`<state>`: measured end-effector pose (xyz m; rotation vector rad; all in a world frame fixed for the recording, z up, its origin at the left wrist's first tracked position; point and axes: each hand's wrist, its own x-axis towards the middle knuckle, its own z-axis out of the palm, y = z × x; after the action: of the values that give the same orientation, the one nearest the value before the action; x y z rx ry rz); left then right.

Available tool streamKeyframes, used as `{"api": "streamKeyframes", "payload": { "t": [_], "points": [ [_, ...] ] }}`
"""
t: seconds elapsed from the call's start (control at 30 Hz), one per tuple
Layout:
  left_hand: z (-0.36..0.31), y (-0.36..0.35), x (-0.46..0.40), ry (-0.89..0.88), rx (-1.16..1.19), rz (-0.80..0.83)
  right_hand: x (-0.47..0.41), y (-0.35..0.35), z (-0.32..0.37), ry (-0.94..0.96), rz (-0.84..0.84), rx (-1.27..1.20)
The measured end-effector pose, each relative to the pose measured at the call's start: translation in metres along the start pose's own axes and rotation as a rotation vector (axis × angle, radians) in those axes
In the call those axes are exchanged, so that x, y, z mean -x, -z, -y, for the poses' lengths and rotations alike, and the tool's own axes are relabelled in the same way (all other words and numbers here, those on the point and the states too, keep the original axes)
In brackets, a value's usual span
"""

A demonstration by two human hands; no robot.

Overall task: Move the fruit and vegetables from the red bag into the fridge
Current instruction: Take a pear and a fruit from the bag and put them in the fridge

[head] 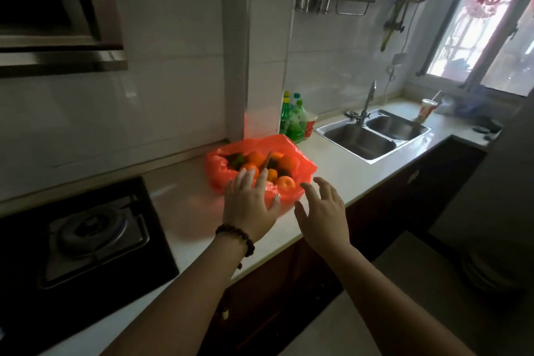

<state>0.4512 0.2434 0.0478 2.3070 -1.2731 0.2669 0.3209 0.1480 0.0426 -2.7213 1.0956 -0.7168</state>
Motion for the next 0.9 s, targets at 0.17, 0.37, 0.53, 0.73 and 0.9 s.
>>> {"api": "streamKeyframes", "payload": {
  "t": [0.17, 0.37, 0.53, 0.73, 0.9],
  "points": [
    [0.007, -0.042, -0.075, 0.1, 0.03, 0.018, -0.087, -0.036, -0.034, 0.012, 0.085, -0.038],
    [0.026, -0.08, -0.126, 0.197, -0.016, 0.055, -0.145, -0.083, -0.063, 0.006, 0.178, -0.121],
    [0.039, -0.114, -0.147, 0.294, -0.041, 0.058, -0.19, -0.12, -0.087, 0.022, 0.269, -0.164],
    [0.035, -0.166, -0.169, 0.464, -0.04, 0.046, -0.242, -0.164, -0.118, 0.193, 0.408, -0.185],
    [0.028, -0.201, -0.197, 0.578, 0.015, -0.033, -0.279, -0.195, -0.14, 0.384, 0.553, -0.192]
  ]
}}
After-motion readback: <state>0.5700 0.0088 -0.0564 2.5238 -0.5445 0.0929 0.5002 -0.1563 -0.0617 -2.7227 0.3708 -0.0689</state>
